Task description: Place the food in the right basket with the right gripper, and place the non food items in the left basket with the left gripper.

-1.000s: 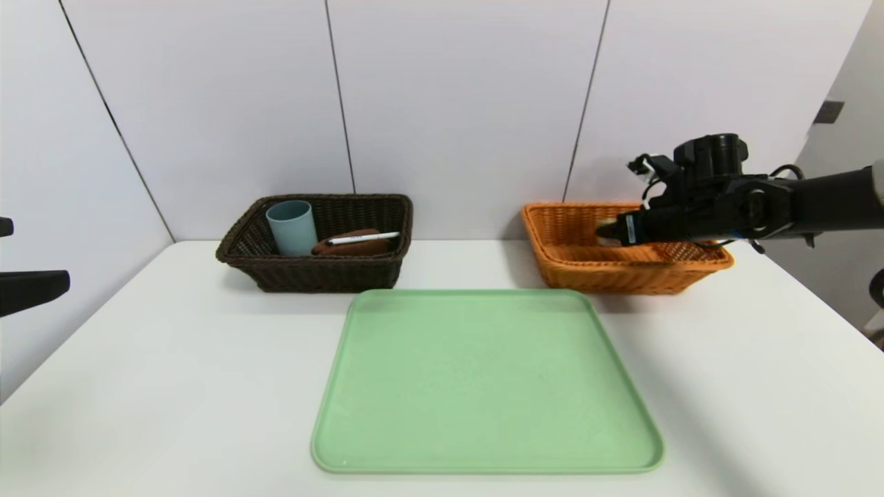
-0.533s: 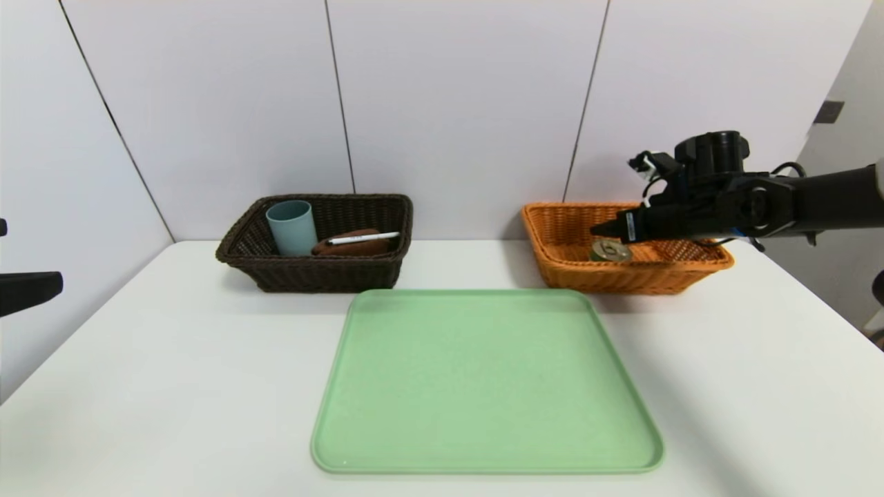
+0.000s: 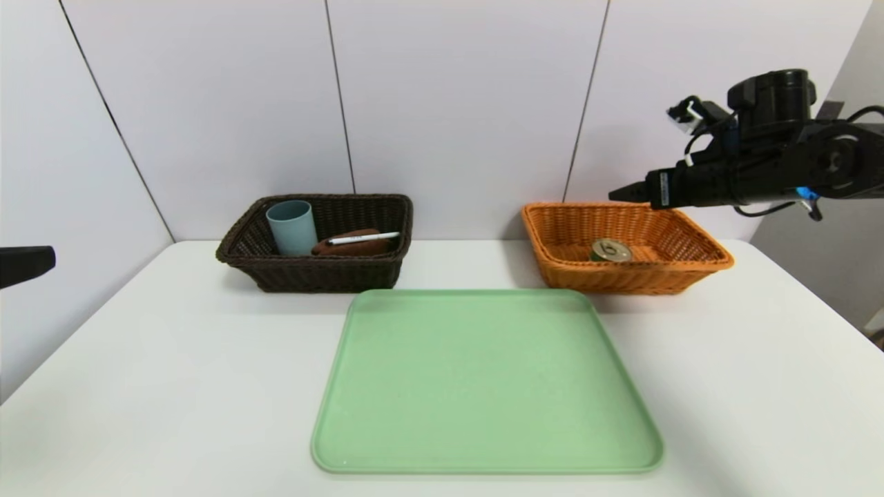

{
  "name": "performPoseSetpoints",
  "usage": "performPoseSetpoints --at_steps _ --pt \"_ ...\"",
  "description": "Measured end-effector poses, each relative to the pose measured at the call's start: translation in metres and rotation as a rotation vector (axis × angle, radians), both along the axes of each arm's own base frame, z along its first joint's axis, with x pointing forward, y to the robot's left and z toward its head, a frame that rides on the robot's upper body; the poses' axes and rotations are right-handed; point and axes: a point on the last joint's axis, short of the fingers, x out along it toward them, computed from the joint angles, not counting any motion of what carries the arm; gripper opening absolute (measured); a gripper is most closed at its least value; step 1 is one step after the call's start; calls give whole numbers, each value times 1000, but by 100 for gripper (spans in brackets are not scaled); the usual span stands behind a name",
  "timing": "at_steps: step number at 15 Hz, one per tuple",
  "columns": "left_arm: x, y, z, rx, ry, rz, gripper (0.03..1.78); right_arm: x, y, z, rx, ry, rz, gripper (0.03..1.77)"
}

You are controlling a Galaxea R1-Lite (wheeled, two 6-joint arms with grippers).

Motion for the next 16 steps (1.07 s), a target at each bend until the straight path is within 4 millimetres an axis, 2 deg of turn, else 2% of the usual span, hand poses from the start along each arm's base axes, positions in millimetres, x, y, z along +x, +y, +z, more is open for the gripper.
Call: performPoseSetpoints --at_steps 3,6,11,16 --pt "2 0 3 -3 -26 0 169 -34 -2 29 14 -26 -16 166" --pt "7 -1 6 -7 -56 0 169 -79 -5 50 14 -57 -35 167" --pt "10 -1 9 -13 -81 9 169 -170 -13 59 -7 -100 -109 169" --pt "-4 2 0 -5 -81 62 169 -259 -20 63 35 -164 -173 169"
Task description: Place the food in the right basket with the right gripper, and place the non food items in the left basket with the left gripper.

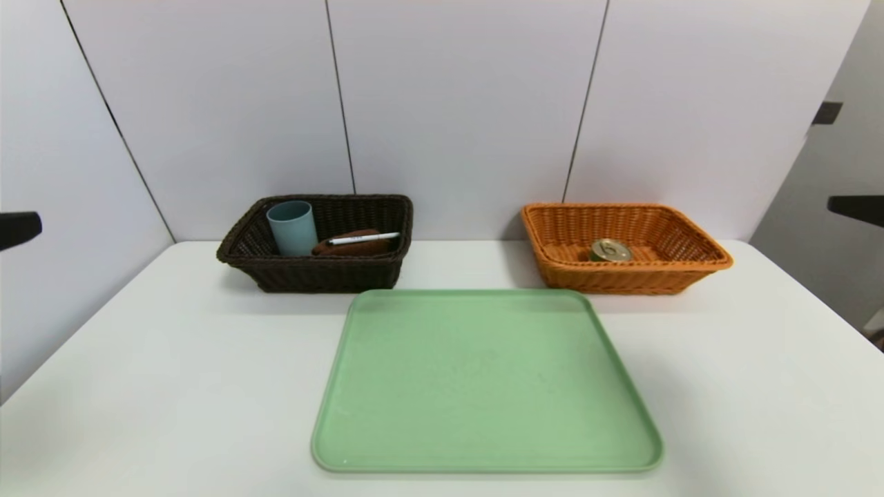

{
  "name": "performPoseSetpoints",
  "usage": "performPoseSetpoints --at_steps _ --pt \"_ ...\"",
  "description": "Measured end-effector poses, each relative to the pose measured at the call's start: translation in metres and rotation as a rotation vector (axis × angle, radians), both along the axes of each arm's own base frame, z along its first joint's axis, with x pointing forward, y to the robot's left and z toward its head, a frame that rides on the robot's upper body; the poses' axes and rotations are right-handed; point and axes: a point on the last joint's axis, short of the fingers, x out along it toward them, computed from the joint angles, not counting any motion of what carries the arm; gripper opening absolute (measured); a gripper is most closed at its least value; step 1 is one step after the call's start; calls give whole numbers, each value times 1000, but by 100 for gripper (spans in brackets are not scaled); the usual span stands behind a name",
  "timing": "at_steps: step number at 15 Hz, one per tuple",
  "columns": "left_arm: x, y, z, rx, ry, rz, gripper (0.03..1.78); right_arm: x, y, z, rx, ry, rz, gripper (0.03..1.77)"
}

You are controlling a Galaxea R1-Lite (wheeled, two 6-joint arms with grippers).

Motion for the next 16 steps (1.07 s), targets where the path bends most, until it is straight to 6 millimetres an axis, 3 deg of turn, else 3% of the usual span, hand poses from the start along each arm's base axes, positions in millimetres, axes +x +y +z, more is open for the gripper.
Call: performPoseSetpoints --at_steps 7,16 --pt "-42 6 -37 15 -12 105 169 -91 2 -6 9 -83 -15 169" --pt "-89 8 -95 17 -26 183 169 -171 5 -33 11 -98 -15 169"
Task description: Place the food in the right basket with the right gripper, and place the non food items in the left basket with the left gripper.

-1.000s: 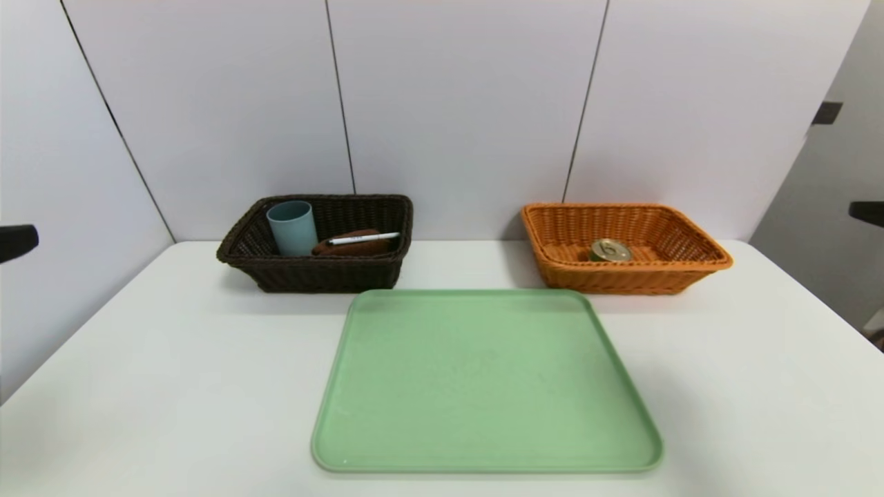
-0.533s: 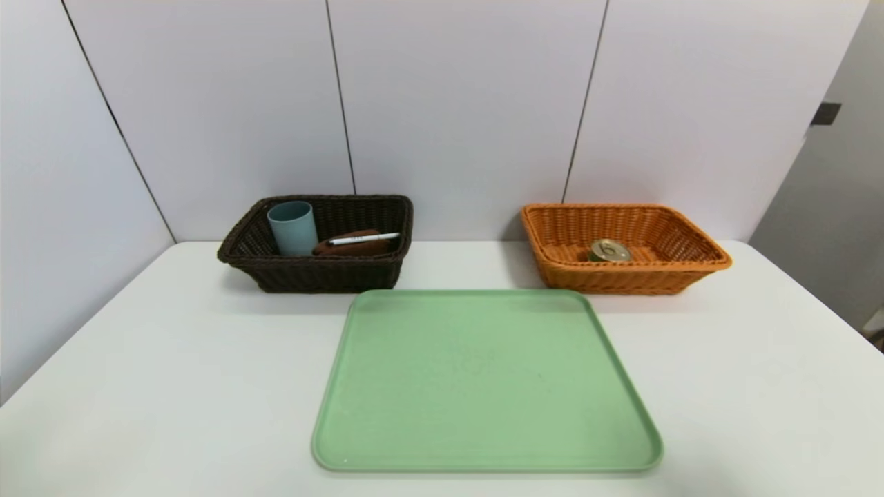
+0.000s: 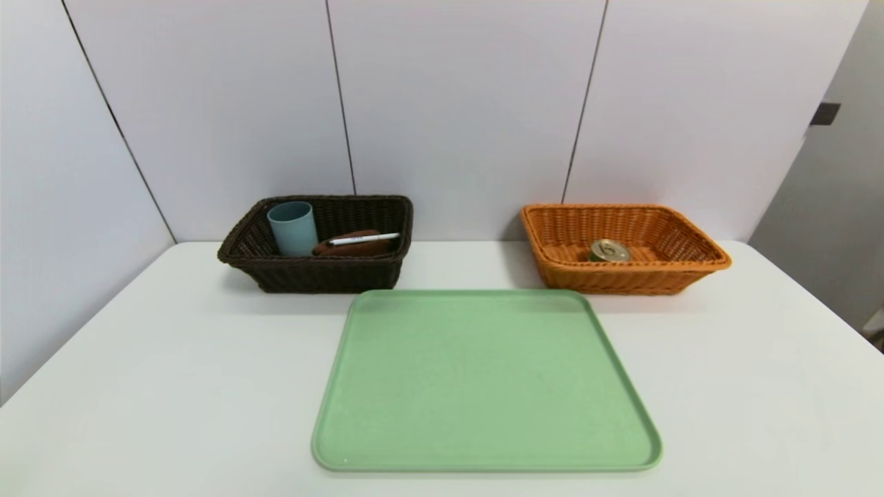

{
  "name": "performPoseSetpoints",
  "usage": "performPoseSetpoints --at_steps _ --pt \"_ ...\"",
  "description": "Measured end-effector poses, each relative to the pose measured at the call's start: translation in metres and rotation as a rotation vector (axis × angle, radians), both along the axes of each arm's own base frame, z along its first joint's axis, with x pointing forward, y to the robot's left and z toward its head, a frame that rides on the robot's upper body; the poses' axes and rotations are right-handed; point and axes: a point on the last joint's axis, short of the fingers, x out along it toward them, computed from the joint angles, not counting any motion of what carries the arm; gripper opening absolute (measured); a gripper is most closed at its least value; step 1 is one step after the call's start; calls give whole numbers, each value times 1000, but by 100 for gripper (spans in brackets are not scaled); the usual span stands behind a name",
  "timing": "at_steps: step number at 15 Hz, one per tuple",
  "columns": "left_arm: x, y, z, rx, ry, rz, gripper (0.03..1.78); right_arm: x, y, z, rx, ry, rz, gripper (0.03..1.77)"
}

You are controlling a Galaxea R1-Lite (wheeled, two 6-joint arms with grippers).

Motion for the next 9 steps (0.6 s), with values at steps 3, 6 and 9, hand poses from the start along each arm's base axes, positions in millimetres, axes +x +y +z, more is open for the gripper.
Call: performPoseSetpoints --at_steps 3,6,9 --pt "-9 0 -16 1 -7 3 169 -19 1 -12 -3 -12 -28 169" --pt "-14 0 -28 1 0 0 169 -38 3 -27 -7 -18 -43 169" --pt "-19 0 -34 2 1 -1 169 -56 2 -42 -8 -3 -15 169"
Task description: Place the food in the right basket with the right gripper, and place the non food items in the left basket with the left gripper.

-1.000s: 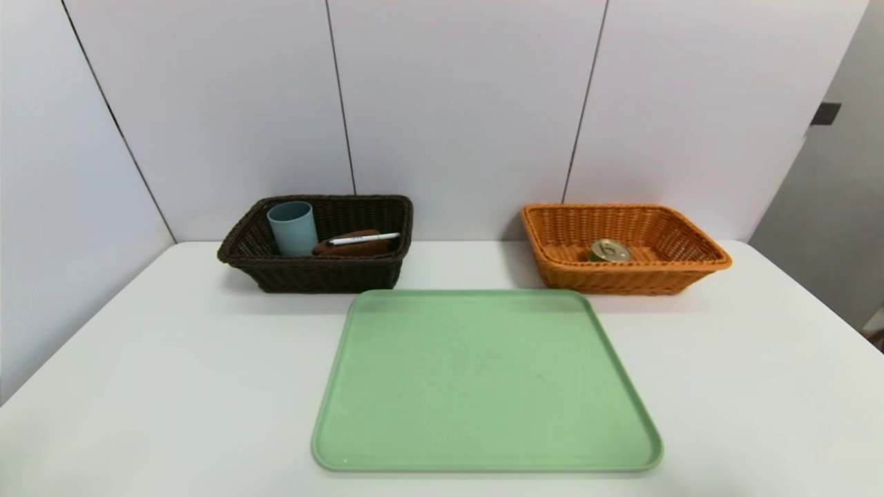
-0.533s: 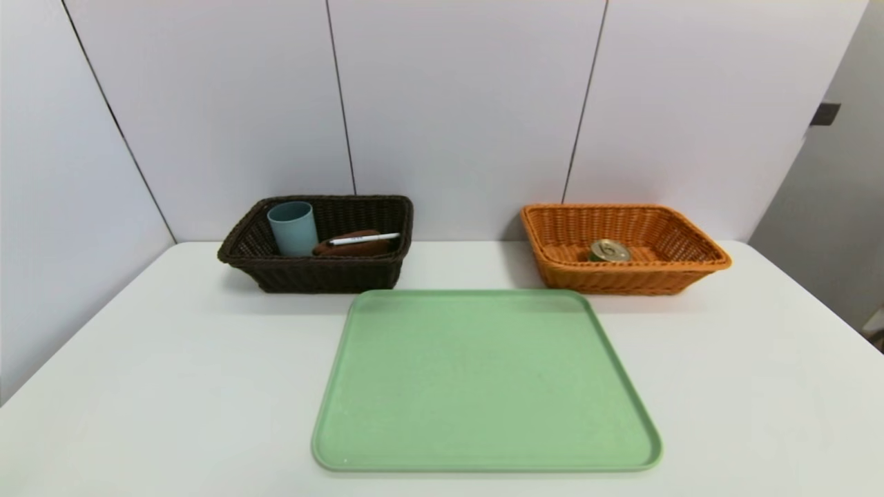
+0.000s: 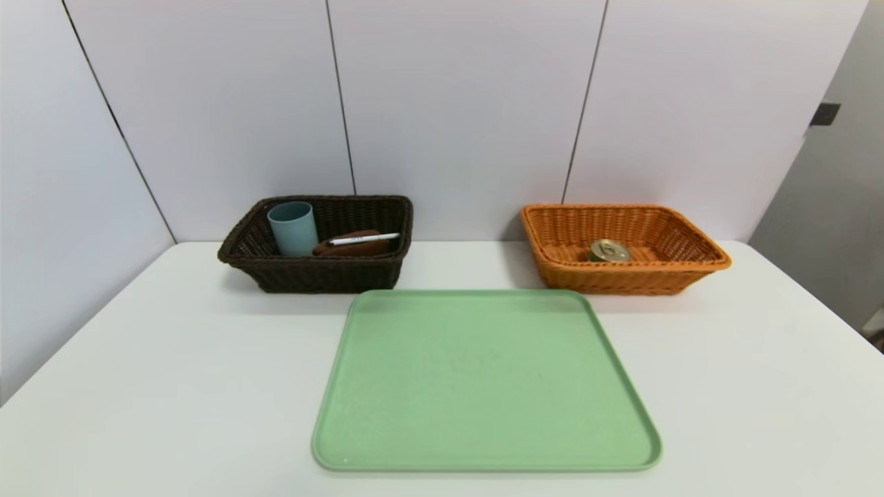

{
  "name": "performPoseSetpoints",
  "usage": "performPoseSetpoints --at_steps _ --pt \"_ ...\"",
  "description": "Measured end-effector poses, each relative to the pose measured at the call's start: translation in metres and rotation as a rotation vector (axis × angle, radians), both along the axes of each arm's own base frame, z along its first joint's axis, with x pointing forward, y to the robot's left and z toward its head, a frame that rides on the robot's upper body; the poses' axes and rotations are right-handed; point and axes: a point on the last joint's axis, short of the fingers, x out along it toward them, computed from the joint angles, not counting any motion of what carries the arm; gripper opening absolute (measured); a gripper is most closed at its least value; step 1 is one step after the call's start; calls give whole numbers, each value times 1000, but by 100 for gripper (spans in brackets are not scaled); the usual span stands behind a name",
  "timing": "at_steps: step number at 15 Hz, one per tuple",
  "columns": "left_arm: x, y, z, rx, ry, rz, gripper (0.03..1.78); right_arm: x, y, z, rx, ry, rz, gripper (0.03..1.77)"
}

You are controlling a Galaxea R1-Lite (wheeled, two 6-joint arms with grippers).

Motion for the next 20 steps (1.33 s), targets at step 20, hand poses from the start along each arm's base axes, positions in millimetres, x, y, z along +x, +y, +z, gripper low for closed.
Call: performPoseSetpoints --at_steps 20 --pt "23 3 -134 71 -79 141 169 59 -4 -119 -66 -315 22 169"
